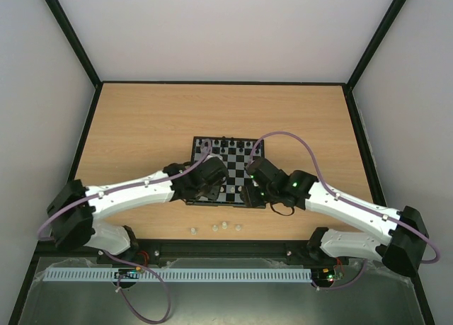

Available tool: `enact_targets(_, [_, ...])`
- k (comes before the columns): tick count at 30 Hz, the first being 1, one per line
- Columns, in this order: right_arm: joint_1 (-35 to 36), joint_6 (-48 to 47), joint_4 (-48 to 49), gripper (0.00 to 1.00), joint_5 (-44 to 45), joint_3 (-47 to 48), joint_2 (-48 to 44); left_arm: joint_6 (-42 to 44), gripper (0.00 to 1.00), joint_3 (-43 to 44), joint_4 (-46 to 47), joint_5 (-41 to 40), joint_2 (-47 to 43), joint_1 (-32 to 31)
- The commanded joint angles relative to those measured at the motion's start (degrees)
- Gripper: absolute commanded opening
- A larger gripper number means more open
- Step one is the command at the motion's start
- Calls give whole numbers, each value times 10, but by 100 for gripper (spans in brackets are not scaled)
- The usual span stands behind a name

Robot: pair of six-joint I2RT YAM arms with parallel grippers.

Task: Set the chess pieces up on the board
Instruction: Pick up the chess piece at the center of the board.

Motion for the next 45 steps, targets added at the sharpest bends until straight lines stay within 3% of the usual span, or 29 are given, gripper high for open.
enact_targets(1, [4, -7, -8, 56, -9, -7, 11, -9, 57, 17, -28, -20, -58, -17])
enact_targets(11, [77, 47, -6, 77, 9, -17, 27, -53, 98, -76, -7, -30, -243, -33])
enact_targets(19, [143, 116, -2, 83, 47, -36, 21, -83, 99, -134, -16, -33, -347, -35])
enact_targets(24, [157, 135, -7, 82, 58, -31, 27, -86, 99, -144, -18, -30, -366, -36])
enact_targets(29, [167, 147, -14, 76, 67, -22, 38, -83, 99, -144, -16, -28, -362, -35])
enact_targets(40, [238, 195, -42, 42, 103, -2, 124, -81, 99, -148, -12, -24, -365, -36])
enact_targets(45, [245, 199, -34, 36, 97, -2, 149, -81, 99, -149, -10, -23, -363, -35])
